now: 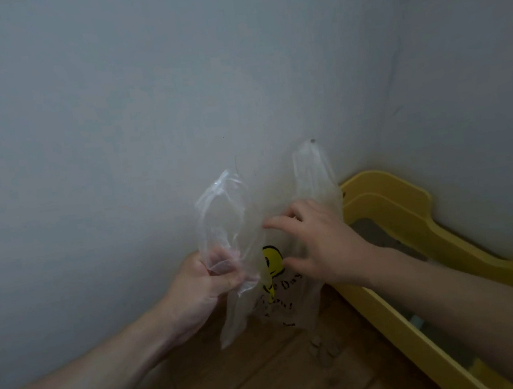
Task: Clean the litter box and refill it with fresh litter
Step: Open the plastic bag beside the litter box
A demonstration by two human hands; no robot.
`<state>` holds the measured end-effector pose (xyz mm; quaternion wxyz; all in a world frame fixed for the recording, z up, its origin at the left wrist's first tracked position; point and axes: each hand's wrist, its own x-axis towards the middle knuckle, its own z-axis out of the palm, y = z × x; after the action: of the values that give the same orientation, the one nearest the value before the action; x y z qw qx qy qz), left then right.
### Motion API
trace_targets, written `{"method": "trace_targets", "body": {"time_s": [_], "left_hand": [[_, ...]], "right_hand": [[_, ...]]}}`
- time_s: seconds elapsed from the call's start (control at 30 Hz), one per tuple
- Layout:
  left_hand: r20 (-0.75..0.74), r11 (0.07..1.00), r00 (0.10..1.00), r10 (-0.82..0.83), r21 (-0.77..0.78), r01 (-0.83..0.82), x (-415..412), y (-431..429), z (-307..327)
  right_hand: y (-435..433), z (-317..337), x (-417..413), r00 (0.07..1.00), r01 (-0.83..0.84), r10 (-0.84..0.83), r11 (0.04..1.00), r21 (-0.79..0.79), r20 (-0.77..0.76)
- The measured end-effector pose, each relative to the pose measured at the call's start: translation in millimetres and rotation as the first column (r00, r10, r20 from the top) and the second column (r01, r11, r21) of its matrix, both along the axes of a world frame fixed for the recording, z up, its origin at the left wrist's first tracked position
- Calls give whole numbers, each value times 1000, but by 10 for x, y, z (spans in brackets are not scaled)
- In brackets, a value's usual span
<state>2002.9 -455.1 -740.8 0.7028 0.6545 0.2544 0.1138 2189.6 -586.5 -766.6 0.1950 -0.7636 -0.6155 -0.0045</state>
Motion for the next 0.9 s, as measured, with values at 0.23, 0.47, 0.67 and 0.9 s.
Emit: {"method": "trace_targets", "body": {"time_s": [0.23, 0.47, 0.67, 0.9], "left_hand": [[-9, 991, 999, -44, 123, 44, -6, 36, -51], [9, 992, 992, 122, 24, -122, 27, 38, -114], [-79, 787, 928, 364, 559, -261, -40, 52, -225], [148, 451, 918, -368, 892, 38, 223, -397, 320]], "right_hand": [[29, 44, 3, 995, 13, -31, 984, 178, 100], [-26, 37, 26, 967, -29, -68, 926, 375, 244], [-51, 93, 22, 984, -99, 68, 977, 190, 163], [-28, 38, -31, 983, -176, 166, 975, 133, 78]]}}
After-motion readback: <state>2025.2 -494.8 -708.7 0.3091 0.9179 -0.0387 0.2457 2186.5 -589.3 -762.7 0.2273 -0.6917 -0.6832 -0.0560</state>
